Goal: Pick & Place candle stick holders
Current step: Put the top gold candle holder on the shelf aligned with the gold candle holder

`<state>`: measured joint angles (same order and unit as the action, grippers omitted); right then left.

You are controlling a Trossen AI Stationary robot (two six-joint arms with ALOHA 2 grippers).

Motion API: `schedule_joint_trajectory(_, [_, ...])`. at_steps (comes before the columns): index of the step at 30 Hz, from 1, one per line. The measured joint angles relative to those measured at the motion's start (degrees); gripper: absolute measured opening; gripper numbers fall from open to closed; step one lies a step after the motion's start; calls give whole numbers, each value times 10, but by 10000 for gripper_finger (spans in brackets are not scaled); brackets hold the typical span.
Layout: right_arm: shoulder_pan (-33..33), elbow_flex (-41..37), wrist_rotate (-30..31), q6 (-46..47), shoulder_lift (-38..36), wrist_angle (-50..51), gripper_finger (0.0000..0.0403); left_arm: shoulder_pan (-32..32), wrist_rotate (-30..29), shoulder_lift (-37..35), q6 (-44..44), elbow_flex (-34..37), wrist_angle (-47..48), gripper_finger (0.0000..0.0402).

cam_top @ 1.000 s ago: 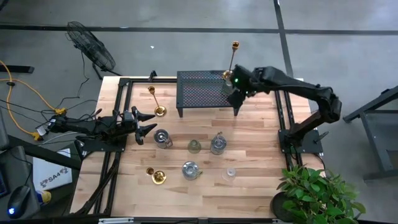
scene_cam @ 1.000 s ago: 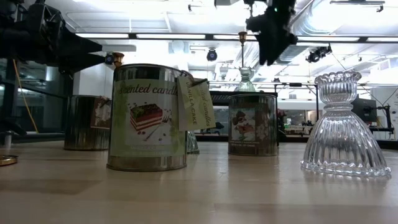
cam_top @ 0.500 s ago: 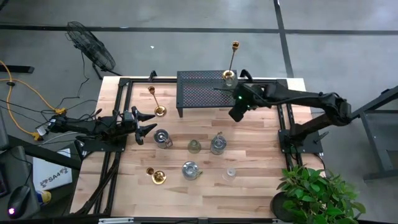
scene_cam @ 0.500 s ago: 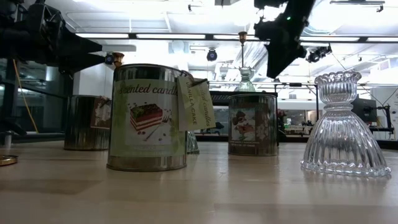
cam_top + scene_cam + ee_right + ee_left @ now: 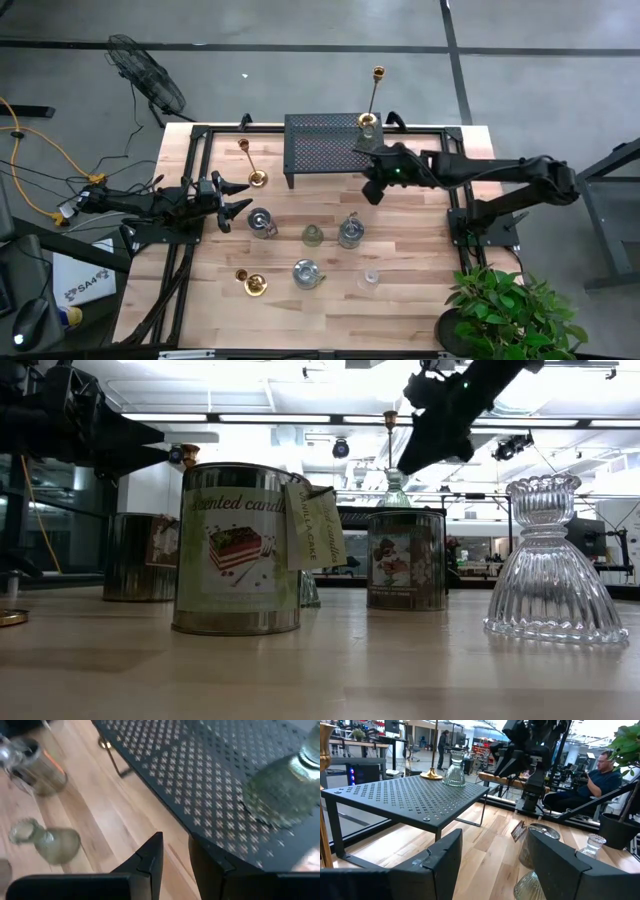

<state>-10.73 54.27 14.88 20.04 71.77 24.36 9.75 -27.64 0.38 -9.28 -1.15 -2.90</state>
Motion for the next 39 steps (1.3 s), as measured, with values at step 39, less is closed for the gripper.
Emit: schedule_joint_trajectory(39, [-44, -116, 62, -53, 0, -212, 84, 0, 0, 0, 0, 0, 0, 218])
